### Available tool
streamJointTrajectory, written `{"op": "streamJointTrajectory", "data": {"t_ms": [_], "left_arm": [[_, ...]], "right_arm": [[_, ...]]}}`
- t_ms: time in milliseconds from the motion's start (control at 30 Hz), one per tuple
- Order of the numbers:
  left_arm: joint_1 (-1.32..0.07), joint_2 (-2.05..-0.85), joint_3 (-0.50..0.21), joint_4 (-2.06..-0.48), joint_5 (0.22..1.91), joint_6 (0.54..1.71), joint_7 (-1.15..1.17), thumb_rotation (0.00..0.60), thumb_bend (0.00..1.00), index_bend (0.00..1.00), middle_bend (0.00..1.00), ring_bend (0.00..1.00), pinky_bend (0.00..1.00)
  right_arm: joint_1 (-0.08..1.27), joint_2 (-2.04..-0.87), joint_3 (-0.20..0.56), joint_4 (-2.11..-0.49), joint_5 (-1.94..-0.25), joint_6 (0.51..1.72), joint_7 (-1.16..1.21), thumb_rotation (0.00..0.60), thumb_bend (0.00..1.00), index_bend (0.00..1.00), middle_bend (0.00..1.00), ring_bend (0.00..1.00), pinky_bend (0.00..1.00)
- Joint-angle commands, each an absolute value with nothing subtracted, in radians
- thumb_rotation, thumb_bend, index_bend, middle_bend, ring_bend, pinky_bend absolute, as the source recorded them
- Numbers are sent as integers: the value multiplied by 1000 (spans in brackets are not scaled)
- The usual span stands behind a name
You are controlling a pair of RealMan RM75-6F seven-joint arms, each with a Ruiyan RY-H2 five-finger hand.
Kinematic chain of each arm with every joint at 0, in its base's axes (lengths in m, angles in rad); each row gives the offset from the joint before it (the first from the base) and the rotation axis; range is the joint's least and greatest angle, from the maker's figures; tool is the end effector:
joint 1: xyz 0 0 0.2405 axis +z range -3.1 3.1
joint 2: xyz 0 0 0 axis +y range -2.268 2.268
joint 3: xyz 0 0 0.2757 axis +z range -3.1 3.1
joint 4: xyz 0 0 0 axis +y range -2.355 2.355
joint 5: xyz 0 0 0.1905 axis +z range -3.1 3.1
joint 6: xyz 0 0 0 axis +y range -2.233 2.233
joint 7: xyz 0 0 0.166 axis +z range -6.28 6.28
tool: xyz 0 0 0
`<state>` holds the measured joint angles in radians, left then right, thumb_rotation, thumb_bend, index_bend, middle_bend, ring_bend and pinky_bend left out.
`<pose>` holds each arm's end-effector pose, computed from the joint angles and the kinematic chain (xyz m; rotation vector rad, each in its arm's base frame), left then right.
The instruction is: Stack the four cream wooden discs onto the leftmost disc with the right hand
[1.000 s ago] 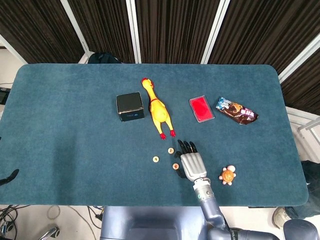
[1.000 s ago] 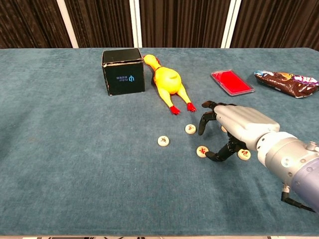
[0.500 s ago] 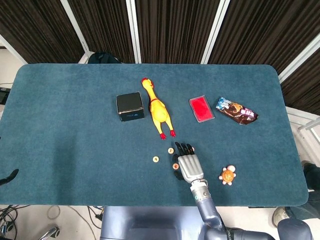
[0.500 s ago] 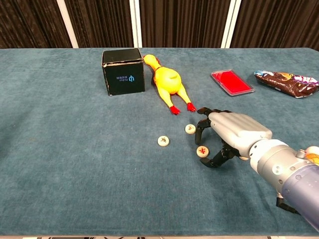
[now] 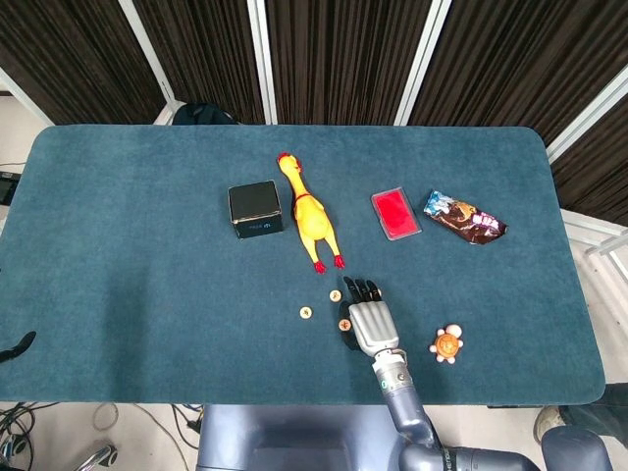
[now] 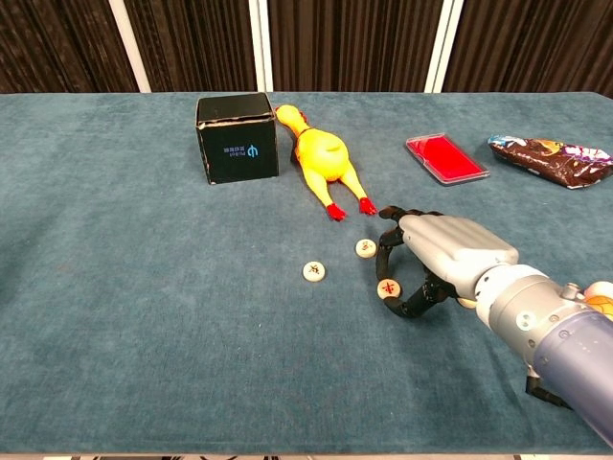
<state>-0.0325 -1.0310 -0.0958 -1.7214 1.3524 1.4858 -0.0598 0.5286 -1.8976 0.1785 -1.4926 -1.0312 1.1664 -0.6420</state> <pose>-0.3328 0.1915 0.2206 -1.1775 -1.0134 -0.8939 -0.1570 -0.2921 -0.0895 1.6988 -1.1351 0.8656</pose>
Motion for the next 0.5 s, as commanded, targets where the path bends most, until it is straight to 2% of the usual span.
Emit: {"op": "streamJointTrajectory", "data": {"t_ms": [33, 500], "left_arm": [[-33, -1031, -96, -1722, 1352, 1485, -59, 600, 173, 114, 0, 0, 72], [-34, -1028, -95, -1723, 1346, 1478, -58, 600, 173, 115, 0, 0, 74]], "right_arm": [[530, -1897, 179, -1493, -1025, 1163, -642, 600, 400, 500, 0, 0, 0], [541, -1895, 179, -1491, -997, 1156, -656, 600, 400, 511, 0, 0, 0]]}}
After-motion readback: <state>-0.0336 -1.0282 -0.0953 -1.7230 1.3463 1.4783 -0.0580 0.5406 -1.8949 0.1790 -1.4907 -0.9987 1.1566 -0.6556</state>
